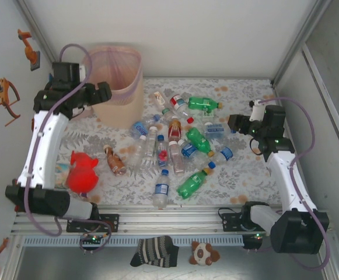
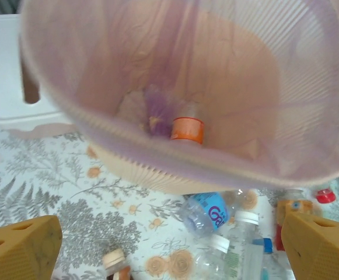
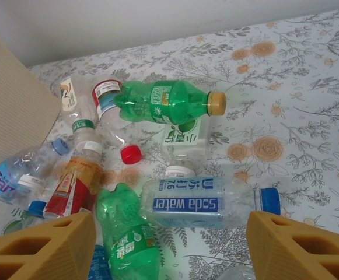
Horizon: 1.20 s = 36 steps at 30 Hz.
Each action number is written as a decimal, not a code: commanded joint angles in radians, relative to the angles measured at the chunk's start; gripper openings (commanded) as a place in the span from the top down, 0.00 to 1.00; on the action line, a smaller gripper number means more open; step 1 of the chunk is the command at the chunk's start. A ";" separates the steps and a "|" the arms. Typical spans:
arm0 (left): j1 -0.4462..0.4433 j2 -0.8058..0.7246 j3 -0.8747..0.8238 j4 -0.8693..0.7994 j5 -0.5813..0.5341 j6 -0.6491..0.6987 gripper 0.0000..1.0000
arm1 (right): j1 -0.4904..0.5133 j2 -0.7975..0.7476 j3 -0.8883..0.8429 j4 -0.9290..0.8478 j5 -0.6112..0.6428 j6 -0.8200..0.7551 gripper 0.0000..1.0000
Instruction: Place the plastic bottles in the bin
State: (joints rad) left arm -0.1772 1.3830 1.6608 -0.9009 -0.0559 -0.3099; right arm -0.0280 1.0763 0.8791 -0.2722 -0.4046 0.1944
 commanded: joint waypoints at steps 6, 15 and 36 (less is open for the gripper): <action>-0.004 -0.190 -0.199 0.020 -0.126 -0.103 0.03 | 0.010 0.004 0.008 0.032 -0.026 -0.017 0.32; -0.005 -0.206 -0.385 -0.012 -0.003 -0.249 0.07 | 0.010 0.011 0.004 0.045 -0.039 -0.013 0.32; -0.075 -0.091 -0.785 0.110 0.104 -0.473 0.22 | 0.010 0.005 0.006 0.048 -0.049 -0.009 0.32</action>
State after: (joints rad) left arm -0.2363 1.2705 0.8993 -0.8364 0.0269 -0.7322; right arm -0.0261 1.0836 0.8791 -0.2489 -0.4343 0.1871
